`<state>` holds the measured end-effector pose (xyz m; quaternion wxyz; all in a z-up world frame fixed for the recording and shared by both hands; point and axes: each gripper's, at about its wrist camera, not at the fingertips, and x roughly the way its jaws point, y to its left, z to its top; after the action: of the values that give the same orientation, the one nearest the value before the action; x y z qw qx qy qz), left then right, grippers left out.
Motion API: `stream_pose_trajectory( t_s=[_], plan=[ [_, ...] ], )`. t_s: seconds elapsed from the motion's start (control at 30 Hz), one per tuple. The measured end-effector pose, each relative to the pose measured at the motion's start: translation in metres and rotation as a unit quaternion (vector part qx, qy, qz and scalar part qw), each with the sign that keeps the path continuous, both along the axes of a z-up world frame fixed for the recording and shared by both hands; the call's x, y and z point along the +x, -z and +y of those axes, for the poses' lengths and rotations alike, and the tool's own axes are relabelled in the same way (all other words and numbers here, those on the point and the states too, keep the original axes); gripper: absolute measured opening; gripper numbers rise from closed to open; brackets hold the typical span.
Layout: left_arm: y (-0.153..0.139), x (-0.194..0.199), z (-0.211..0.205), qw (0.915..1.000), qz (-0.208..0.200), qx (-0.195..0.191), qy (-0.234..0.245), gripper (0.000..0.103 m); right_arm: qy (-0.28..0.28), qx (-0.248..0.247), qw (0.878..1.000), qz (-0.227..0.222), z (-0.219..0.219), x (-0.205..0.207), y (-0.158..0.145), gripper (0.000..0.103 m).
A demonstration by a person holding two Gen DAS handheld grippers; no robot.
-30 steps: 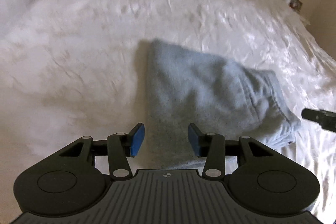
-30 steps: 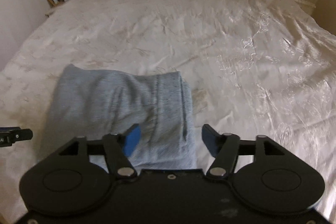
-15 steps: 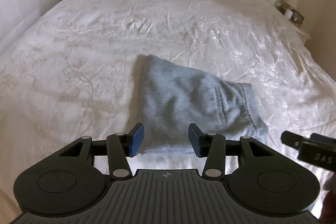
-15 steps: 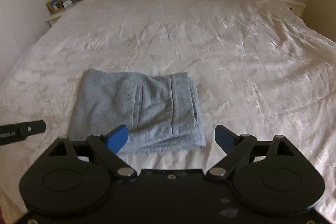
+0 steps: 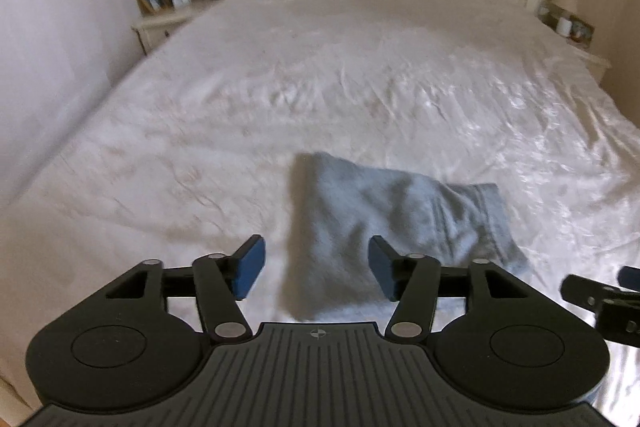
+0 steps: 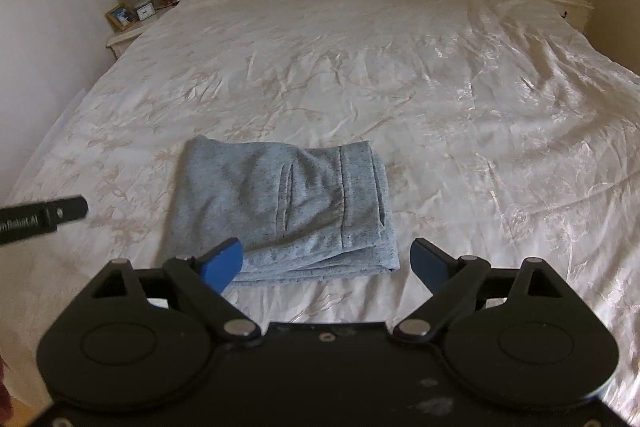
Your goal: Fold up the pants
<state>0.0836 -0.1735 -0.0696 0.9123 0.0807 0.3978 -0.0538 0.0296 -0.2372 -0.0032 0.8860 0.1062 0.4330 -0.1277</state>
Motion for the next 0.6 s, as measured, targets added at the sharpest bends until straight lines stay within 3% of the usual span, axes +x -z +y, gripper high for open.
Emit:
stream_pose_trajectory(
  t_s=[0.13, 0.33, 0.6],
  plan=[
    [-0.001, -0.003, -0.001, 0.9998, -0.013, 0.007, -0.015, 0.064, -0.009, 0.006, 1.000, 0.001, 0.002, 0.000, 0.000, 0.095],
    [0.010, 0.001, -0.010, 0.9991, 0.034, 0.024, -0.006, 0.064, -0.016, 0.011, 1.000, -0.004, 0.003, 0.002, -0.003, 0.095],
    [0.028, 0.004, -0.010, 0.9948, 0.098, 0.014, -0.024, 0.064, -0.013, 0.016, 1.000, 0.004, 0.003, 0.005, 0.000, 0.095]
  ],
)
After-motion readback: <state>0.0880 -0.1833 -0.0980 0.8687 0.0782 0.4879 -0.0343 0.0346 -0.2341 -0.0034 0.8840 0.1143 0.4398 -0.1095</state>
